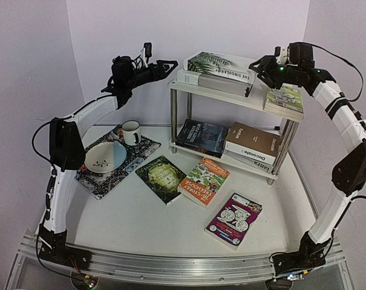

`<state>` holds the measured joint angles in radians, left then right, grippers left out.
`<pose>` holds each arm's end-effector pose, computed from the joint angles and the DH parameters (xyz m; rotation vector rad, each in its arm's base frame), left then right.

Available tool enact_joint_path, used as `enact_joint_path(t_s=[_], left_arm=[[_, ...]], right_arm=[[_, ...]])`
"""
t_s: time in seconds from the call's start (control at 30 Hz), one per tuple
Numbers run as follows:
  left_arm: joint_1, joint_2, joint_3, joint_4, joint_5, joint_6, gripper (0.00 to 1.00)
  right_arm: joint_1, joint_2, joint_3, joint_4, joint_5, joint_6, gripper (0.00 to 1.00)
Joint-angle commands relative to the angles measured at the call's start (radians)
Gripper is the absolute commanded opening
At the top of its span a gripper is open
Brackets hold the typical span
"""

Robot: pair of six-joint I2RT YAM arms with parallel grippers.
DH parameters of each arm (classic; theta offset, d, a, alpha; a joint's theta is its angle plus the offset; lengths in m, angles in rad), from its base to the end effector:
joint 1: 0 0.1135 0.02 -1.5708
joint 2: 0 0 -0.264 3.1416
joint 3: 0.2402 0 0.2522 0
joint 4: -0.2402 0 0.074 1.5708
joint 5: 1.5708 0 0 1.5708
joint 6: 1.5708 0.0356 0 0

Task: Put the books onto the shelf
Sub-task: Adjust the book pile on the shelf.

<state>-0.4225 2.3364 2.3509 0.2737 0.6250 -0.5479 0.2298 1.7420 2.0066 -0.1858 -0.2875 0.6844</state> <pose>0.4891 -0.2427 0.3966 0.4896 1.3592 -1.2072 0.3809 0.0995 0.5041 0.1129 1.5661 0.9423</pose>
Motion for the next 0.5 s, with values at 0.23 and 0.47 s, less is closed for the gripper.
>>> enact_joint_path(t_s=[0.23,0.47], left_arm=[[0.005,-0.09,-0.005,0.051,-0.01,0.025,0.89],[0.004,-0.093,-0.01,0.052,-0.014,0.03,0.89]], right_arm=[[0.002,0.066,0.078,0.028,-0.05,0.039,0.23],[0.003,0.039,0.051,0.008,-0.066,0.038,0.02]])
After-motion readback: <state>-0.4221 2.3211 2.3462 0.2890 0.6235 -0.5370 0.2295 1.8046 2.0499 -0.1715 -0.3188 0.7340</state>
